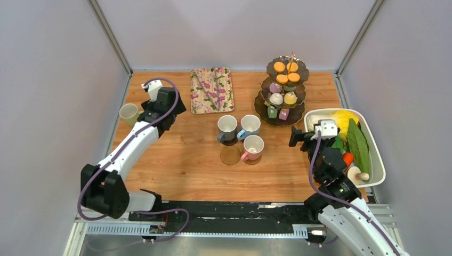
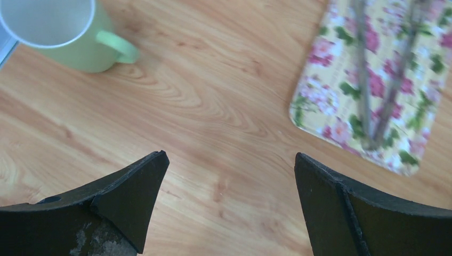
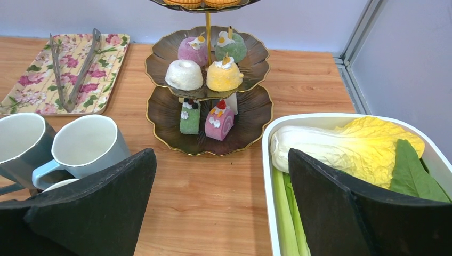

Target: Serve the afternoon tea

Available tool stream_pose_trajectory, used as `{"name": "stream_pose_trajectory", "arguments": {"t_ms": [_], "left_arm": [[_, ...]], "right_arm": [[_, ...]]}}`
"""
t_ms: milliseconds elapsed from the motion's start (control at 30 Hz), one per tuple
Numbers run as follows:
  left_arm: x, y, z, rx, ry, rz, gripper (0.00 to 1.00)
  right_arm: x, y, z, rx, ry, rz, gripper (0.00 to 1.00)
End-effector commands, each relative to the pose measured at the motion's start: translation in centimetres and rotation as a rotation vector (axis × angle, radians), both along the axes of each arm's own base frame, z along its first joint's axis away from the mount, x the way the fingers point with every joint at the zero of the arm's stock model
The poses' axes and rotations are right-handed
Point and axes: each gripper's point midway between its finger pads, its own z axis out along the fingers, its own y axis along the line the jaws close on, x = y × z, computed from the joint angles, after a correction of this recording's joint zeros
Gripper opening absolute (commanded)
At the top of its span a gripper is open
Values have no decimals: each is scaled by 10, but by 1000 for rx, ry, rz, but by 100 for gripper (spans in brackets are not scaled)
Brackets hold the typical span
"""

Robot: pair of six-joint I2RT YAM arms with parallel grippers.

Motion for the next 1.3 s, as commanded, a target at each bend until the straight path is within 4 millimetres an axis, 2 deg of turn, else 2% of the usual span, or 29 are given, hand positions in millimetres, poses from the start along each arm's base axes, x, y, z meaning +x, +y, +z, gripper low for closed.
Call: {"name": "stream_pose_trajectory", "arguments": {"t_ms": [0,33,67,133,267,467,600,633,767,867,1067,1267], "left_arm": [[25,44,-10,-118,-15,228,100],[30,51,-22,-117,9,260,100],[34,63,-22,-132,-2,313,100],[45,78,-41,-125,31,385,100],[60,105,-60,-102,61,520,100],[83,133,-85,-78,114,628,100],[86,144,-100,-100,140,687,100],[85,154,-102,-110,138,714,100],[82,168,-115,-118,171,750,99],[78,174,-120,-119,195,756,93],[63,178,-126,-88,245,740,65],[48,175,-118,-58,282,677,39]], "right_arm": [[-2,2,15,39,-48,15,100],[-2,2,15,40,-49,18,100],[-2,3,15,41,-49,20,100],[-2,4,15,43,-51,27,100],[-2,6,15,45,-52,36,100],[-1,2,14,37,-49,13,100],[0,1,12,30,-42,6,100],[0,1,11,28,-41,6,100],[1,0,10,22,-38,-1,100],[1,0,10,23,-40,-1,100],[1,0,11,24,-42,2,100],[-1,1,13,31,-51,10,100]]}}
